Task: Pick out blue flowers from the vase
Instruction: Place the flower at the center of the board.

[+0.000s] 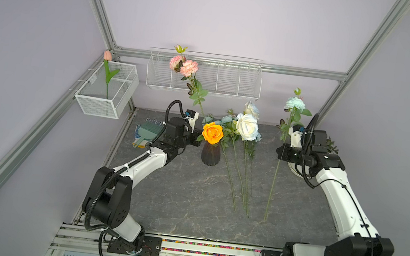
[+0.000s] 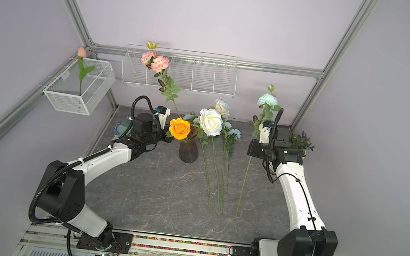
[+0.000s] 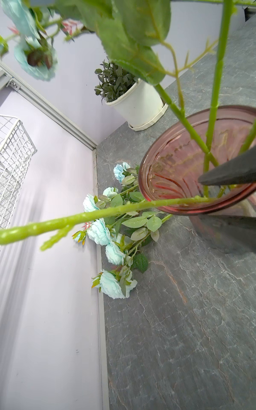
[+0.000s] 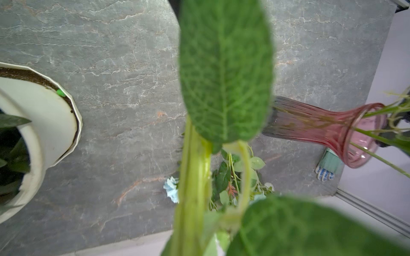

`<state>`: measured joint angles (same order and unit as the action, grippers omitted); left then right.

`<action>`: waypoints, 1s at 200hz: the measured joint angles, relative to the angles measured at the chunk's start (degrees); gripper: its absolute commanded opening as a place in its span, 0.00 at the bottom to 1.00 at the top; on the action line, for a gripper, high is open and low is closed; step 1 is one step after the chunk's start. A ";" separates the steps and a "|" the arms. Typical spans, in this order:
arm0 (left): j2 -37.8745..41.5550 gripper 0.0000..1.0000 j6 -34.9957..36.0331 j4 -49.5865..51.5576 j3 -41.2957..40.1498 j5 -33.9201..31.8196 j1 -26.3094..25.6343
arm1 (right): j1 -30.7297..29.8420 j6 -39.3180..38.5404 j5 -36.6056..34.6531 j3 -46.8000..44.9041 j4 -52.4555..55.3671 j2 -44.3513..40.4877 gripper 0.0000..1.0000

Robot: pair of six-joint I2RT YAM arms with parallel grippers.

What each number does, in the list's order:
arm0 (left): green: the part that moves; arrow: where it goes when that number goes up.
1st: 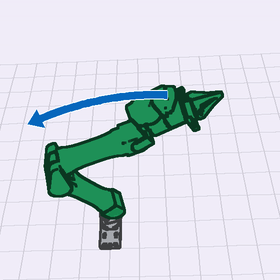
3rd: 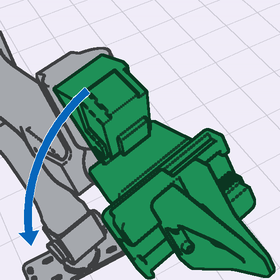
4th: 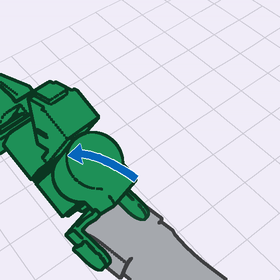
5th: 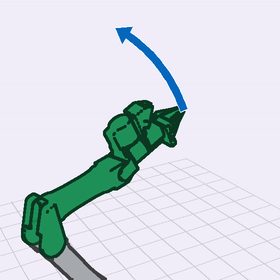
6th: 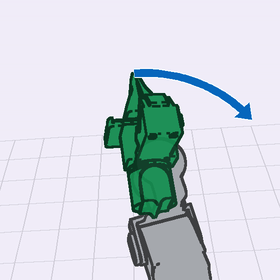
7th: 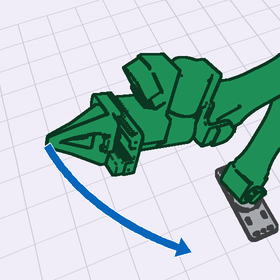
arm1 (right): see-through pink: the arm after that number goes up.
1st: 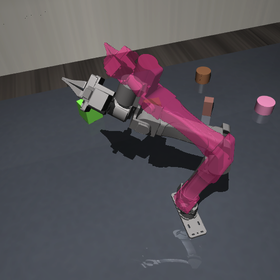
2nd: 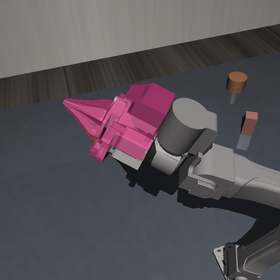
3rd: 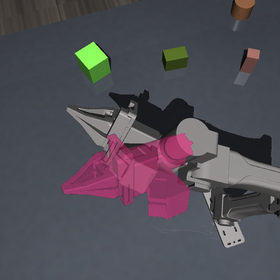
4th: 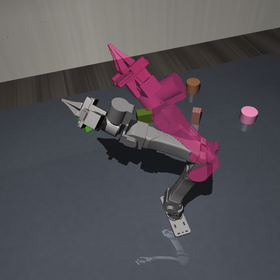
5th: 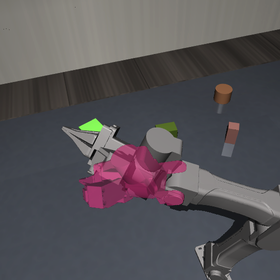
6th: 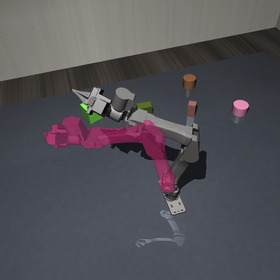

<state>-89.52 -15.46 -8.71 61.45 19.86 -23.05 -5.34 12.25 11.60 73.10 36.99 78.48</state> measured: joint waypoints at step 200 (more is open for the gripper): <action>0.94 0.27 -0.31 2.05 0.00 0.61 0.00 | 0.20 0.15 -7.32 17.70 -9.88 43.45 0.07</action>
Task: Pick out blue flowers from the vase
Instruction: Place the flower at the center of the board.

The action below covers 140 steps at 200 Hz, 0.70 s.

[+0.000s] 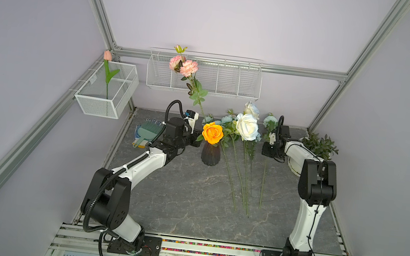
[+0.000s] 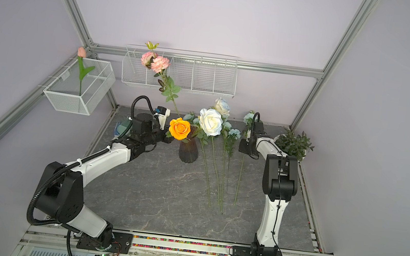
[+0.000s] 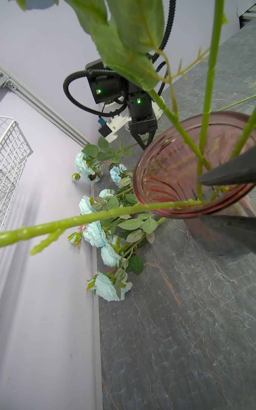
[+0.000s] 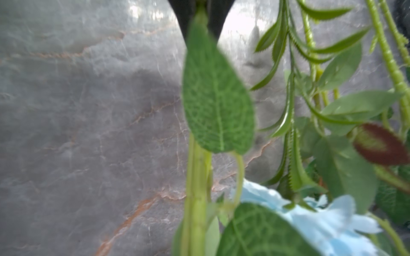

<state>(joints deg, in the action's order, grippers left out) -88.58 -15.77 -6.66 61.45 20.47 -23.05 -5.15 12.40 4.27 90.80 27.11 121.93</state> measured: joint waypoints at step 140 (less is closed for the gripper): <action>0.63 0.27 0.70 1.46 0.00 0.35 0.00 | 0.07 -0.92 1.18 6.64 2.25 5.38 0.45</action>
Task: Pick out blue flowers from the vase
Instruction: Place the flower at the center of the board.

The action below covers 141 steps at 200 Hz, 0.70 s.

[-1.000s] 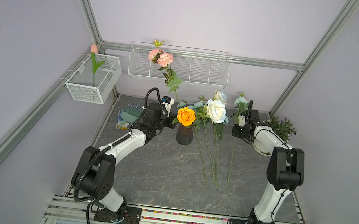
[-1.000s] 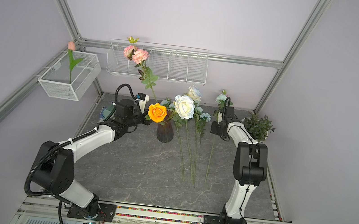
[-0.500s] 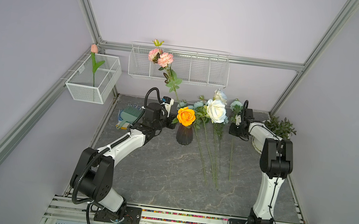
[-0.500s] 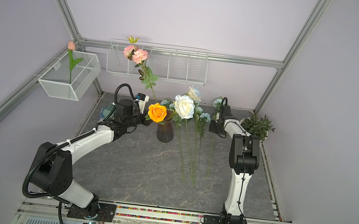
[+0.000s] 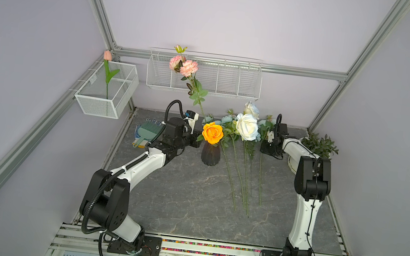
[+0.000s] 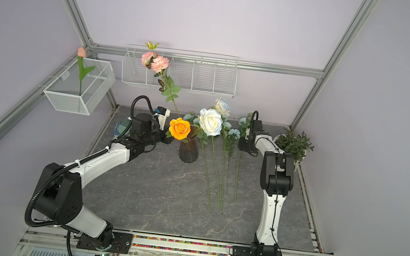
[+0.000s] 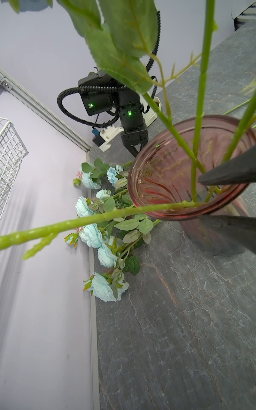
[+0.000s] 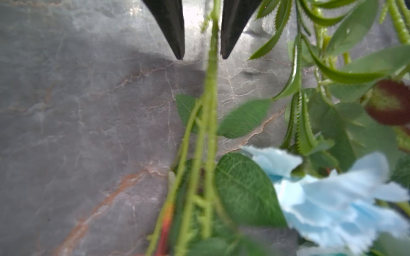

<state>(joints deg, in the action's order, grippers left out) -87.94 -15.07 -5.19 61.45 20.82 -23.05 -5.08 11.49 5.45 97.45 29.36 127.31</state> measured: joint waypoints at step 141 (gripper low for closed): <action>0.44 0.43 3.67 4.92 3.02 0.59 0.00 | 0.00 -3.48 -3.96 -18.16 -6.51 -36.06 0.78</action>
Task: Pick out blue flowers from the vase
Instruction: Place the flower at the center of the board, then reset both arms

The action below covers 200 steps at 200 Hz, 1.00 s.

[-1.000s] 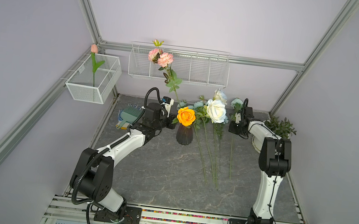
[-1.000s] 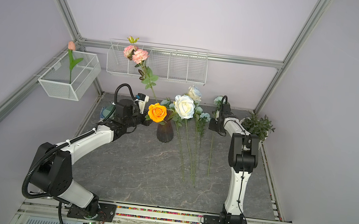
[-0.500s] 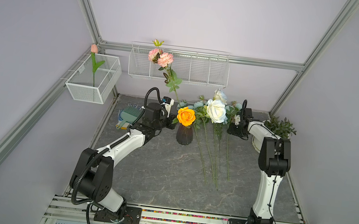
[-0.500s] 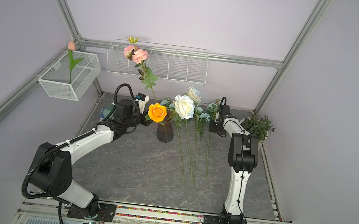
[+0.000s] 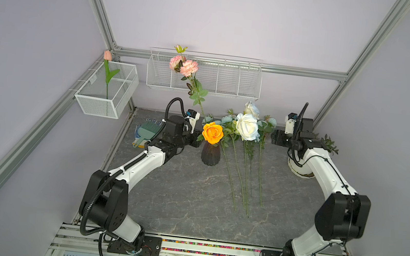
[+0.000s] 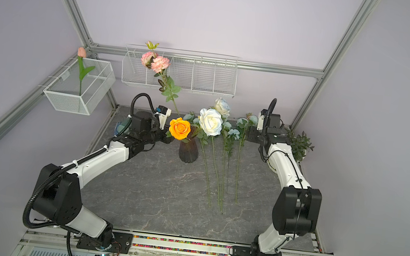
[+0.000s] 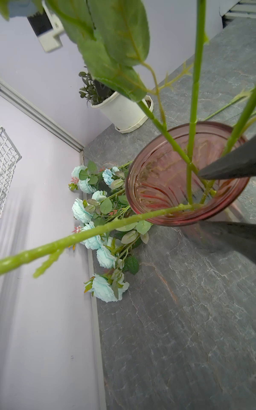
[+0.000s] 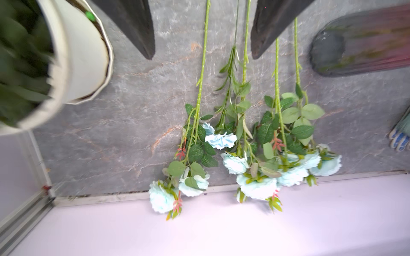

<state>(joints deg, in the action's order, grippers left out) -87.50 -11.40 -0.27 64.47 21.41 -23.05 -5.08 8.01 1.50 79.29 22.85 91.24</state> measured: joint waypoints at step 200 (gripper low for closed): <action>23.93 0.99 -0.24 -10.05 -32.04 -42.36 18.29 | 0.35 -9.73 -15.21 -55.91 -38.82 -26.05 0.89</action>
<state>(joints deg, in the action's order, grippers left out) -63.57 -11.64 -10.33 32.42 -20.95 -4.75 -4.73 -1.72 -13.72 23.38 -15.97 65.19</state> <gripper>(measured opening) 0.991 0.885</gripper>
